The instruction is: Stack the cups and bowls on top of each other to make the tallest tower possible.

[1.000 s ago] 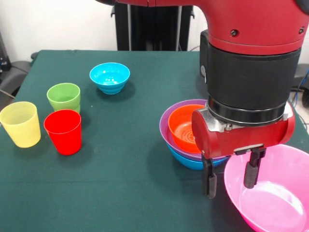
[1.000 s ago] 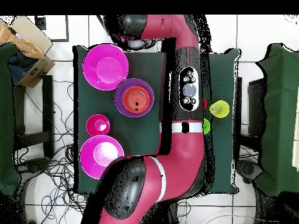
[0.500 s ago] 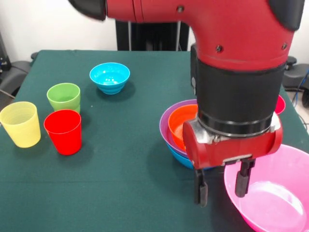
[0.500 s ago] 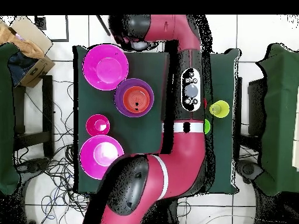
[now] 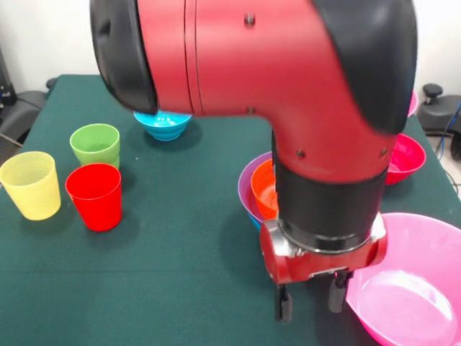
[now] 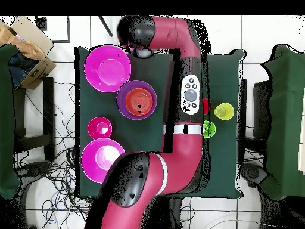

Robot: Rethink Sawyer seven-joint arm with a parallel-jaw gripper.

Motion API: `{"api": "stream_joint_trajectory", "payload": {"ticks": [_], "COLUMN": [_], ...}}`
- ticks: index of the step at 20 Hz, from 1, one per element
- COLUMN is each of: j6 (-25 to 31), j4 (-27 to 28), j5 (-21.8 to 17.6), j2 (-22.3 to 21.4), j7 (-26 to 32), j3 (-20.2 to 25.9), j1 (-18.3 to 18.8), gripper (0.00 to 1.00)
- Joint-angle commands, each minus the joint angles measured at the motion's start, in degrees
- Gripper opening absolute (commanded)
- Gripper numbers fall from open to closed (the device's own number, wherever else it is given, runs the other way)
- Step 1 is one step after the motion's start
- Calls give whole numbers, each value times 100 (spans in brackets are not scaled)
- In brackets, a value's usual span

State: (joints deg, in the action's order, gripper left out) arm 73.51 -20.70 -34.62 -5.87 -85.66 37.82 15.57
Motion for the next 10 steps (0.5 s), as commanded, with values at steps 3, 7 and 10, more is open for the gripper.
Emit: {"api": "stream_joint_trajectory", "payload": {"ticks": [3,7,10], "j6": [1185,1443,1341], "j4": [285,381,480], "j5": [-586,-657,-773], "j2": [448,520,450], "j7": [1018,951,928], "j3": [358,460,599], "j1": [-187,-212,-224], "gripper": [100,100,100]}}
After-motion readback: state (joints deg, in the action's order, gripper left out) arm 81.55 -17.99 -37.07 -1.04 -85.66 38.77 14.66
